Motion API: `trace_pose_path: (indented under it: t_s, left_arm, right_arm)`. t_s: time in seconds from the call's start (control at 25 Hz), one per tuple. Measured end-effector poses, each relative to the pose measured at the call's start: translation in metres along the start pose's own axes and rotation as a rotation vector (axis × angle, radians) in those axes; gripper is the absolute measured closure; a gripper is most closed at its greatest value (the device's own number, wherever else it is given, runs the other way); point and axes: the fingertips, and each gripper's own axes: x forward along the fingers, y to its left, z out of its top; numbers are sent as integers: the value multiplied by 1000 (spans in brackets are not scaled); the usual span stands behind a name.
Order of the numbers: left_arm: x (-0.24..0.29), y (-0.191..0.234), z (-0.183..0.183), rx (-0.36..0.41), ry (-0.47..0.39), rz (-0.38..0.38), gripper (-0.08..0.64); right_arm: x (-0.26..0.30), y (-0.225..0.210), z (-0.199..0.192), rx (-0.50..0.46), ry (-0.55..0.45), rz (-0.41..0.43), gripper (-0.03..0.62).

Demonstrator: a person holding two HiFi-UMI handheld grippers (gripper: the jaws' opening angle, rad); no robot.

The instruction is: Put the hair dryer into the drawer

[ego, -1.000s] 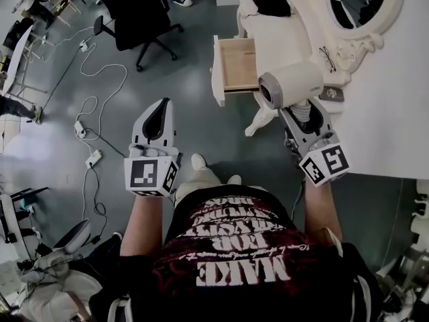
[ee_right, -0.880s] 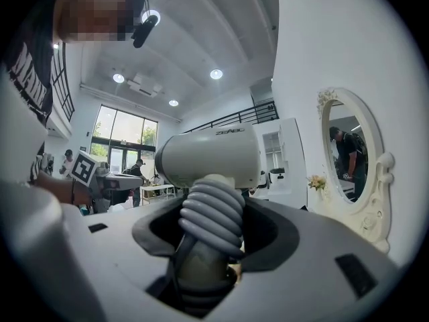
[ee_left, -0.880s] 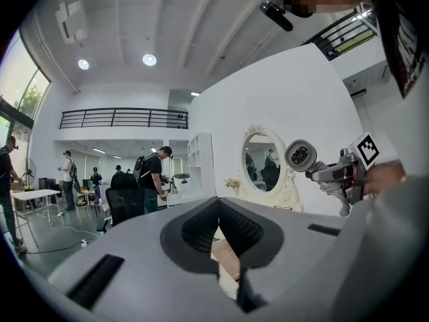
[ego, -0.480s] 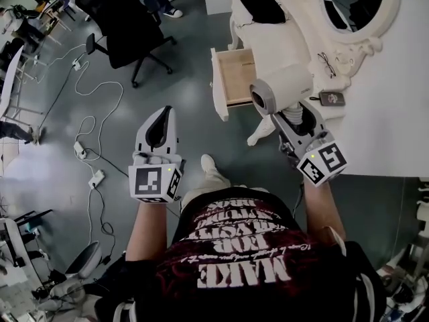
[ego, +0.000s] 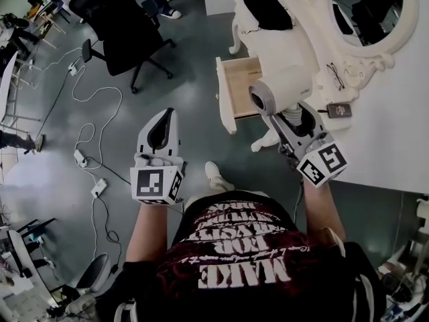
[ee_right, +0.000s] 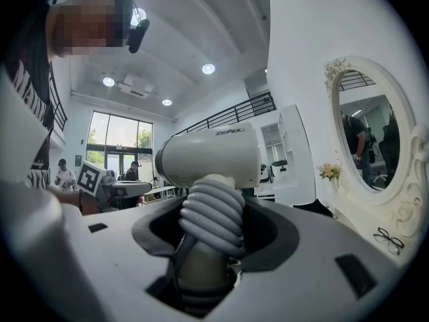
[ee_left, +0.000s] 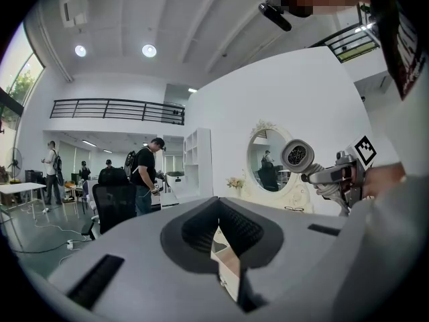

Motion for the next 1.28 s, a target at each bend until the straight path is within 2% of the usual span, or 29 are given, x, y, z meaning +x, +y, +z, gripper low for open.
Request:
trace_pose_path:
  t_s: [0.76,1.08,1.28]
  left_arm:
    - [83,83,5,-13,-43,-102,555]
    - [107,84,-11,-52,-20,-119,555]
    - [121,80,-19,-54,-3,-104,555]
  right_arm:
    - [91,-18,22,20,-13,-86,353]
    - [100,-33,6,34,59,-104,353]
    - [108,-61,-9,56,91,-100,353]
